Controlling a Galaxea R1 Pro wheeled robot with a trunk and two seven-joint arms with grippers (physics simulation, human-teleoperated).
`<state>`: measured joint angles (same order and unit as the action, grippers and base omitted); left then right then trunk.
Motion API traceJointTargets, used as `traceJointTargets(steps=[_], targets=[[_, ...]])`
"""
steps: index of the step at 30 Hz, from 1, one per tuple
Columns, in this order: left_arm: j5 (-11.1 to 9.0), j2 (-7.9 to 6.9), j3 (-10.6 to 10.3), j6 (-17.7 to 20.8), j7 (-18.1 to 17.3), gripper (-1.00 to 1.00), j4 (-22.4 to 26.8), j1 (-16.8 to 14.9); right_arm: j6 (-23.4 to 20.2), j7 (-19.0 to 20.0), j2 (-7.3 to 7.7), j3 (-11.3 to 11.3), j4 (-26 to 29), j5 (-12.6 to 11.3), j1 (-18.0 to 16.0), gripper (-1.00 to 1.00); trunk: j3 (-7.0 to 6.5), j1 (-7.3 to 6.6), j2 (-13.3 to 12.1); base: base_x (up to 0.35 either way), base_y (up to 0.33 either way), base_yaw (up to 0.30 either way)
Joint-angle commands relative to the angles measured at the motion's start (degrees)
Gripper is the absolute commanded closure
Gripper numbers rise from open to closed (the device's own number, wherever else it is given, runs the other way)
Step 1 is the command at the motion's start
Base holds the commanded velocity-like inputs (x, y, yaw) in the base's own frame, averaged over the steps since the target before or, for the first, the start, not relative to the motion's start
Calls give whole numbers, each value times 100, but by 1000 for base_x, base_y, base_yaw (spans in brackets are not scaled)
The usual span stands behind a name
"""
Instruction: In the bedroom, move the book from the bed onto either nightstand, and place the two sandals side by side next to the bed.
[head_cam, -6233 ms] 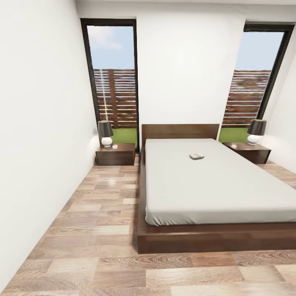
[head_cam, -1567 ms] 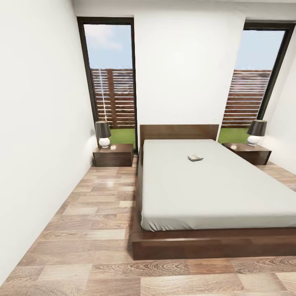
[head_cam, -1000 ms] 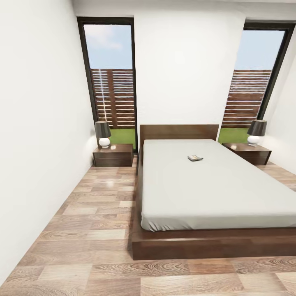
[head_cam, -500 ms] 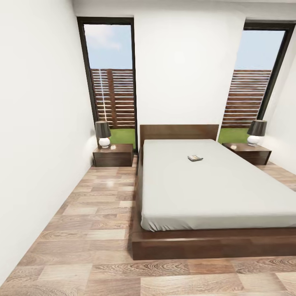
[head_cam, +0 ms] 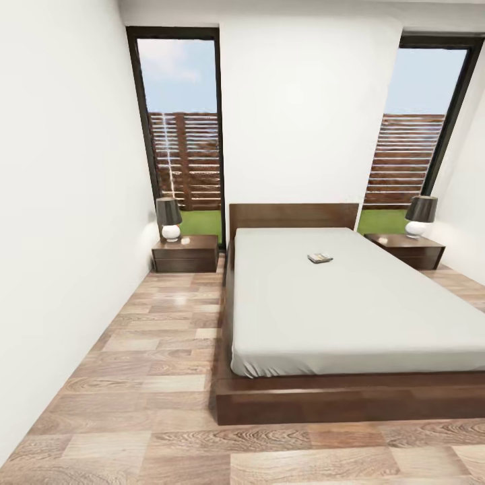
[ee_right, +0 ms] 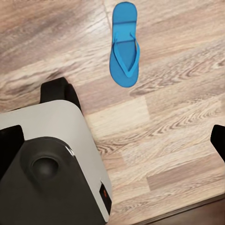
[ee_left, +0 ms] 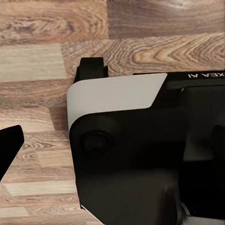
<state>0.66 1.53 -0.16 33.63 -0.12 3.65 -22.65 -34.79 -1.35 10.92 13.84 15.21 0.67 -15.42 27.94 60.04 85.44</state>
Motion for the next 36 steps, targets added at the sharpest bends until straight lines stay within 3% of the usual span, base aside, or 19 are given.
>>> traceJointTargets(steps=[1, 36], targets=[[7, 1, -1, 31, -1, -100, 11, -1, -27, -14, -3, 31, 10, 5, -2, -100, 25, 22, 45, 0, 0, 0], [30, -3, -1, 29, 21, -100, 13, 4, -12, -6, -2, 35, 166, 5, 0, -100, 653, 791, 1449, 0, 0, 0]])
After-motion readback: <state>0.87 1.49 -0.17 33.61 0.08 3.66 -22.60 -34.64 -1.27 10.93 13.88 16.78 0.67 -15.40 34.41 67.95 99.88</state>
